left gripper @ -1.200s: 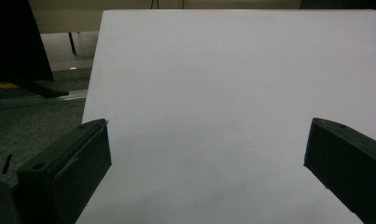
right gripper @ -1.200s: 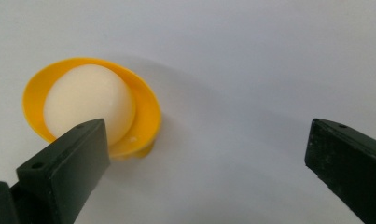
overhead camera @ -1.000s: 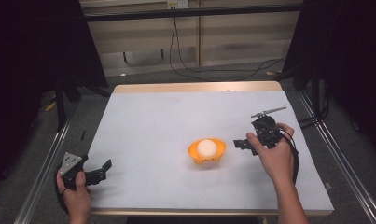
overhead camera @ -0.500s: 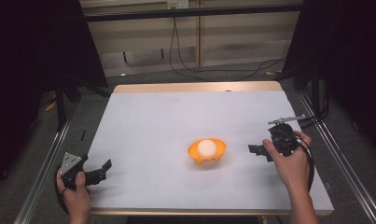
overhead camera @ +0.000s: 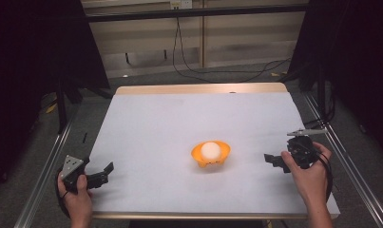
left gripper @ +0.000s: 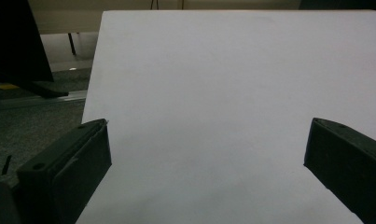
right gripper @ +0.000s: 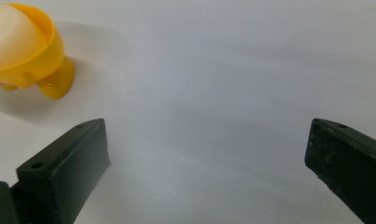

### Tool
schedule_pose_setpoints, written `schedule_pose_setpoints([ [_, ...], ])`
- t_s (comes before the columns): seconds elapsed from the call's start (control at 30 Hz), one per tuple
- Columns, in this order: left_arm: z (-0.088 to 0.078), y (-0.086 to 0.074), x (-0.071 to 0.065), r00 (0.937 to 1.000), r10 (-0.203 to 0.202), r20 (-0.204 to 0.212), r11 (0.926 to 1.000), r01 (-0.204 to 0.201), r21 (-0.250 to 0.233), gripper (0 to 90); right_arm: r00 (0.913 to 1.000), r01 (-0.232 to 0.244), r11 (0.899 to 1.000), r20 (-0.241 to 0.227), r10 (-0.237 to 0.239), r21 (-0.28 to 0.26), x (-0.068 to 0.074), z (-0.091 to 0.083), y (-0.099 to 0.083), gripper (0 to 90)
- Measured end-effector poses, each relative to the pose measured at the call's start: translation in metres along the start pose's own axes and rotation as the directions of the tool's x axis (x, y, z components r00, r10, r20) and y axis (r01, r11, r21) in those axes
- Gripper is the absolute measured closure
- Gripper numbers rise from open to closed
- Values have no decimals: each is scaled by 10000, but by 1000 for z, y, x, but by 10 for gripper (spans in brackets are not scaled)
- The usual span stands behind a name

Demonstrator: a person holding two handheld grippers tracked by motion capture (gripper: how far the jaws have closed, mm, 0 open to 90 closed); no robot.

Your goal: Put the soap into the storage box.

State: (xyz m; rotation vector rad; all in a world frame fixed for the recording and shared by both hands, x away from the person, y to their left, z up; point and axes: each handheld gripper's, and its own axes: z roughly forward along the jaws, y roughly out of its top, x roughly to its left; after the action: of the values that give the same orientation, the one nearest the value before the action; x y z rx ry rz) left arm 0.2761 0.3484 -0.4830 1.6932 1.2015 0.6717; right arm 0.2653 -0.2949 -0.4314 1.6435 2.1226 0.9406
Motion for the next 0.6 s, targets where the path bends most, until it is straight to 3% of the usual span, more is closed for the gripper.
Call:
schedule_pose_setpoints([
  [0.4, 0, 0, 0, 10000, -17, 16, 10000, 17, -23, 5, 9996, -261, 9968, 28, 264, -760, -21, -8, -30, 0],
  [0.6, 0, 0, 0, 10000, -17, -19, 10000, 17, -31, 5, 9989, -356, 9916, 257, 391, -1244, -29, -16, -44, 0],
])
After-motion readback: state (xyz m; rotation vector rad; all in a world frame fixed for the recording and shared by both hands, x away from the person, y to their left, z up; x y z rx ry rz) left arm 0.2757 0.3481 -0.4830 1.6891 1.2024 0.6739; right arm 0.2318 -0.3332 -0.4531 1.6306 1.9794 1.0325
